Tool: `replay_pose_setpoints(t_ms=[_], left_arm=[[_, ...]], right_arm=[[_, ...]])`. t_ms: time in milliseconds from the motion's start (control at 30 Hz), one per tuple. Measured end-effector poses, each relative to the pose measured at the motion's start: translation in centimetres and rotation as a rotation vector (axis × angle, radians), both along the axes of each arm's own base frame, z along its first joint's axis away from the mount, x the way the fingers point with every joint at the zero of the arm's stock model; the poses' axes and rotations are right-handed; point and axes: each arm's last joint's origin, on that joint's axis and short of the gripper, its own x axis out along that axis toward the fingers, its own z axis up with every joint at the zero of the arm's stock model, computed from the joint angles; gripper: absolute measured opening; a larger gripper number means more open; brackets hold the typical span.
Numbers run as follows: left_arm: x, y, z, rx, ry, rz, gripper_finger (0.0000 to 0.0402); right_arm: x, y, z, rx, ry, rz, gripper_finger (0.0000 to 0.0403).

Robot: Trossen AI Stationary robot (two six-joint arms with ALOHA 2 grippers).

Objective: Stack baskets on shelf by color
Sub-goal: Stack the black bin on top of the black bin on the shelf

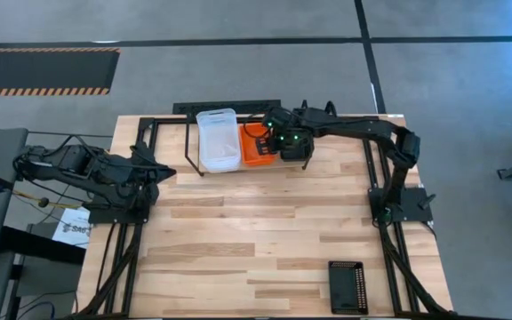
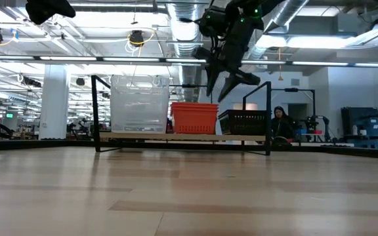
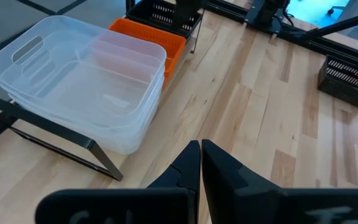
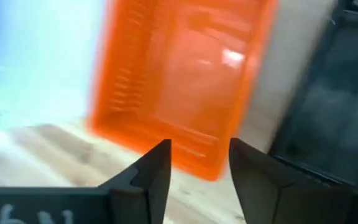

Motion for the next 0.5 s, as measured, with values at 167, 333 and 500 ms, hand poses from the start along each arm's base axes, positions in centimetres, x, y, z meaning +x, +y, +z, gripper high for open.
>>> replay_pose_setpoints(t_ms=[167, 333, 500], left_arm=[[0.0, 0.0, 0.0, -0.004, -0.002, 0.003, 0.0000], [0.0, 0.0, 0.0, -0.001, 0.000, 0.001, 0.0000], [0.0, 0.0, 0.0, 0.004, 0.001, -0.001, 0.0000]], right_arm=[[0.3, -0.3, 3.6, 0.044, -0.100, 0.086, 0.0195], [0.5, 3.6, 7.3, 0.114, -0.088, 0.234, 0.0192], [-0.6, 10.0, 8.9, 0.160, 0.102, 0.266, 0.0180]])
